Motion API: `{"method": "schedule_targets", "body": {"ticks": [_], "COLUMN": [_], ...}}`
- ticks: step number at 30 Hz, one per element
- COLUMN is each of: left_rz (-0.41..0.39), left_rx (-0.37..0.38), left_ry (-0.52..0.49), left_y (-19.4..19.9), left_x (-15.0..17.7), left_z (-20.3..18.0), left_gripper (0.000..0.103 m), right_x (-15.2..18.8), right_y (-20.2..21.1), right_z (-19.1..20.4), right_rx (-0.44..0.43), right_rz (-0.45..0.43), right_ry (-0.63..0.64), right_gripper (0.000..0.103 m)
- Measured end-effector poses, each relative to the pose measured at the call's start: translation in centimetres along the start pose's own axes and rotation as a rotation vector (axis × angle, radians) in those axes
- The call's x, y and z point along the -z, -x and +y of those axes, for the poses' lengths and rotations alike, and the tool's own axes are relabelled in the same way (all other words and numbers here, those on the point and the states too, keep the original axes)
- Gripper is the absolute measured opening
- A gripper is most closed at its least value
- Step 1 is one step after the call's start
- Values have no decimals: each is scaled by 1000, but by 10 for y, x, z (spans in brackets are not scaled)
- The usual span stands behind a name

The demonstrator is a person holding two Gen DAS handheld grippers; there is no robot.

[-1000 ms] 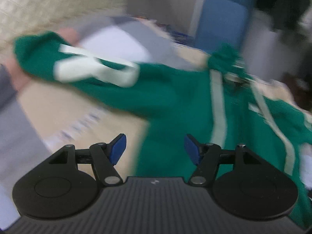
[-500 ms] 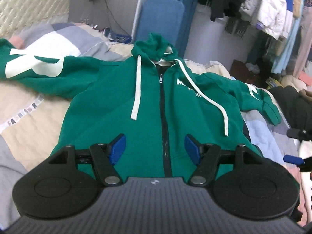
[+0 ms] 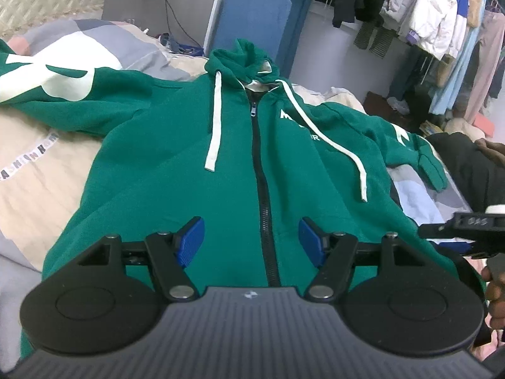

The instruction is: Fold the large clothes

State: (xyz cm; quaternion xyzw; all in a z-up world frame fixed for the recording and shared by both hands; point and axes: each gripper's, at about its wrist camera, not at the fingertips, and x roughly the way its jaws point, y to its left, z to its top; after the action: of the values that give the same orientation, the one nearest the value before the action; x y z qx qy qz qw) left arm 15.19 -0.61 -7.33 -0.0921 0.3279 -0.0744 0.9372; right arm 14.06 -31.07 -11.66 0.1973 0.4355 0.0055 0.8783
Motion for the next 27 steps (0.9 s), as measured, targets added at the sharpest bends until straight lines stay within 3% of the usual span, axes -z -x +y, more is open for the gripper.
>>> {"method": "schedule_targets", "body": {"ticks": [5, 6, 7, 10, 15, 17, 22, 27], "left_rz": [-15, -22, -31, -66, -118, -140, -203, -224], "left_rx": [9, 10, 13, 27, 110, 144, 167, 188], "left_ry": [-15, -19, -25, -22, 12, 36, -59, -50], "left_y": [2, 3, 4, 12, 26, 35, 65, 76], "left_x": [2, 2, 1, -1, -10, -17, -43, -75], "left_z": [-1, -1, -1, -2, -7, -14, -52, -76], "left_gripper": [71, 71, 71, 71, 71, 71, 71, 73], "right_x": [7, 9, 10, 12, 6, 1, -13, -15], "right_y": [-20, -23, -25, -18, 2, 0, -14, -20], "right_z": [17, 21, 25, 35, 25, 13, -9, -15], "right_rx": [101, 115, 126, 153, 189, 210, 263, 241], "right_rz": [53, 60, 60, 17, -76, -74, -44, -22], "right_ry": [167, 200, 228, 291, 247, 192, 97, 60], "right_gripper": [65, 56, 38, 19, 15, 14, 12, 13]}}
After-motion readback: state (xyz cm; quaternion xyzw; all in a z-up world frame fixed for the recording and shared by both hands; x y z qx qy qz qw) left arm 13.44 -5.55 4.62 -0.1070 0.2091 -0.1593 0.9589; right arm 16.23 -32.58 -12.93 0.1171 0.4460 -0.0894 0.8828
